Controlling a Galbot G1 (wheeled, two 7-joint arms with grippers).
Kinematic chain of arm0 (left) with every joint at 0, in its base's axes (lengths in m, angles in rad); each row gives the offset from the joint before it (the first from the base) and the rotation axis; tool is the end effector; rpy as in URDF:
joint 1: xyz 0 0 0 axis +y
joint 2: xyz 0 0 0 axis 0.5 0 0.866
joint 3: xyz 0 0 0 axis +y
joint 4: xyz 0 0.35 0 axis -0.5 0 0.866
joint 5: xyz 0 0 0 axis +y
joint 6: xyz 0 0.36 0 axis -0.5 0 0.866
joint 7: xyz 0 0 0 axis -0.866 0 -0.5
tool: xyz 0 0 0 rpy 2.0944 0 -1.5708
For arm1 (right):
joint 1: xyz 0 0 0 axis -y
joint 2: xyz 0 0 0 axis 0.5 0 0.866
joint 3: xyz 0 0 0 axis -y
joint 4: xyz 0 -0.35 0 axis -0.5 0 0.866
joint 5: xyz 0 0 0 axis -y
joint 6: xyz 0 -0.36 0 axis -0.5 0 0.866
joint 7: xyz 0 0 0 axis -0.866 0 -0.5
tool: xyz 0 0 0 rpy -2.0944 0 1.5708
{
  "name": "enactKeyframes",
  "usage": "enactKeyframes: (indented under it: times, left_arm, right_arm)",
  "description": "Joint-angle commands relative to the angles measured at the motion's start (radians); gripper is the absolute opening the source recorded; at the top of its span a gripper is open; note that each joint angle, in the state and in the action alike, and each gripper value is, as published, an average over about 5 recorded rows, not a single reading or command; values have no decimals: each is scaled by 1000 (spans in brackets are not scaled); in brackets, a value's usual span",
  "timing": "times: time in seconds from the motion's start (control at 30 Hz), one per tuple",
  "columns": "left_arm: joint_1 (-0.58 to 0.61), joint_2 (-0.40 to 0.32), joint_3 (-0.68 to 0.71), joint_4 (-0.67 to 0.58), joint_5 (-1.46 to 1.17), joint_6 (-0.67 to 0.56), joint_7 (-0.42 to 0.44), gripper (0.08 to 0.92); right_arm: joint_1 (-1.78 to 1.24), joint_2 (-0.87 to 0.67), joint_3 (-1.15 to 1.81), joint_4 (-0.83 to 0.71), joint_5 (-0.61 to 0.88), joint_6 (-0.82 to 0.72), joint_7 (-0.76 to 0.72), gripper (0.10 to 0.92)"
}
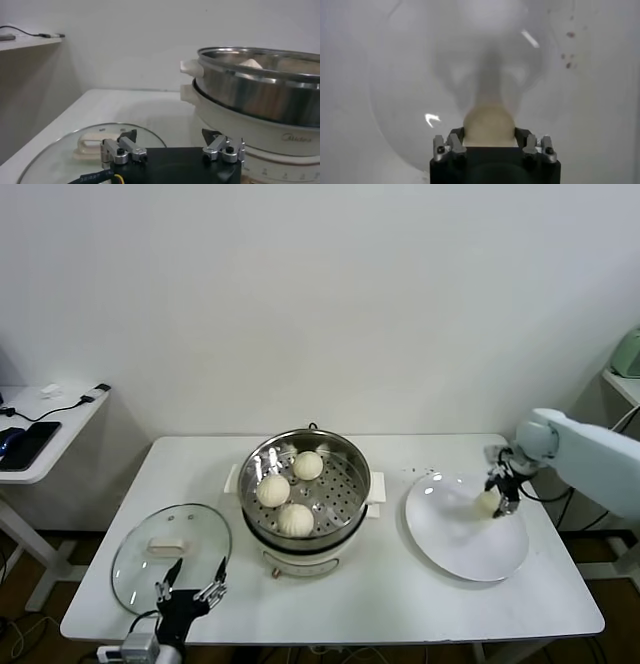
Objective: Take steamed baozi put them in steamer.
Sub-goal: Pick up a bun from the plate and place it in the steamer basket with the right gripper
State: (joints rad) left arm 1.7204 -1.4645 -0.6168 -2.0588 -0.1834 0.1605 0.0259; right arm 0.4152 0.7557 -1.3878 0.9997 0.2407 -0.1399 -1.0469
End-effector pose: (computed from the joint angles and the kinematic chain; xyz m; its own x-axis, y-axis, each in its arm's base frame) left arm 0.1371 0.0487 -0.3358 -0.9437 0.0016 0.3308 -0.0151 0.9987 -0.0480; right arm 0.5669 -0.2006 -0.1635 -0.1259 -0.0114 0.9920 -0.9920 -0.0062 -0.1260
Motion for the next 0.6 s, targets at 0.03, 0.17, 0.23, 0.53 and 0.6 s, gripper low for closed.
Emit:
enactKeyframes:
  times: [0.03,0.17,0.23,0.53,0.6]
  left_arm:
    - [-3,-1,2,-8,1,2,0,823]
    - [-9,-1,6,-15,3,0,1,823]
    - [-13,-1,9,-15,5,-2,2,823]
    - [-25,-3,24,-10,35,-25,6,823]
    - [-28,-4,24,-5,45,-31,7,823]
  right_arm:
    - [550,98,-451,245,443,-64,3,670]
    - [669,189,-478,353,671,-125,35,670]
    - [686,236,-462,396,743,-157,64,670]
    - [624,483,-394,450,864,-290,215,675]
    - [578,524,-385,435,862,-315,245,675]
